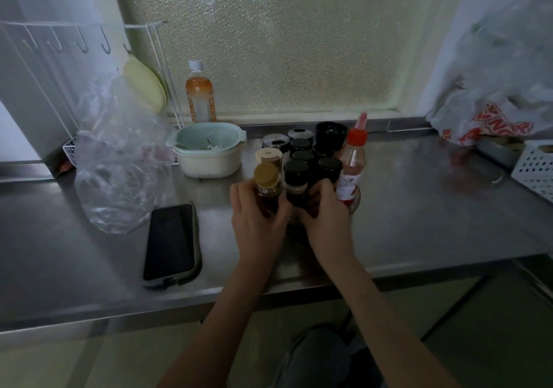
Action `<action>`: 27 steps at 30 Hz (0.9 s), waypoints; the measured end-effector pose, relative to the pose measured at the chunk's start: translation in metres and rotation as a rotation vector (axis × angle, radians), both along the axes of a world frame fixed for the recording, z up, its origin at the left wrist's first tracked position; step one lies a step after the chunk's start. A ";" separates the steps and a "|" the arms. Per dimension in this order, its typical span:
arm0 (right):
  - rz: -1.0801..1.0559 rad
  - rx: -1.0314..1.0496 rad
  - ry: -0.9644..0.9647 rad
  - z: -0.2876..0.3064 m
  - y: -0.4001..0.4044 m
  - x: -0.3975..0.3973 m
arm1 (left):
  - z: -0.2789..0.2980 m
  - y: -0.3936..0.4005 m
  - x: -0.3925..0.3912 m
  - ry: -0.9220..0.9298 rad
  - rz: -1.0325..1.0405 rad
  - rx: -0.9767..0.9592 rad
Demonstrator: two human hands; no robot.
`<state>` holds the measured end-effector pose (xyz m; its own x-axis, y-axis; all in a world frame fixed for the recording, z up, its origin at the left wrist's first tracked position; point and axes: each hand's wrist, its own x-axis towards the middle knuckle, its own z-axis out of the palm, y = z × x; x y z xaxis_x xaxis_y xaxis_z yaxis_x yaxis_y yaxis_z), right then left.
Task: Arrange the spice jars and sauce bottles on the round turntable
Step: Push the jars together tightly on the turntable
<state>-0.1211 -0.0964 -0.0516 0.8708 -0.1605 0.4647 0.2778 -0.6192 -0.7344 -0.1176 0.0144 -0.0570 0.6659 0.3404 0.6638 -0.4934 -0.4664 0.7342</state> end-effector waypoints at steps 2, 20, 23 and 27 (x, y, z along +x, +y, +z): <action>0.038 0.047 -0.098 0.000 -0.005 -0.008 | -0.002 -0.001 -0.001 -0.044 0.005 0.035; -0.072 -0.001 -0.039 -0.007 -0.015 -0.008 | -0.009 -0.011 0.011 0.073 -0.160 0.474; -0.128 -0.082 -0.039 -0.009 -0.014 -0.002 | -0.009 -0.009 0.011 0.087 -0.176 0.436; -0.123 -0.120 -0.018 -0.006 -0.013 0.001 | -0.008 -0.006 0.011 0.142 -0.159 0.312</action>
<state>-0.1200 -0.1090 -0.0572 0.8394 -0.2076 0.5024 0.2073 -0.7321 -0.6489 -0.1070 0.0083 -0.0650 0.7868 0.0215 0.6168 -0.4816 -0.6037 0.6353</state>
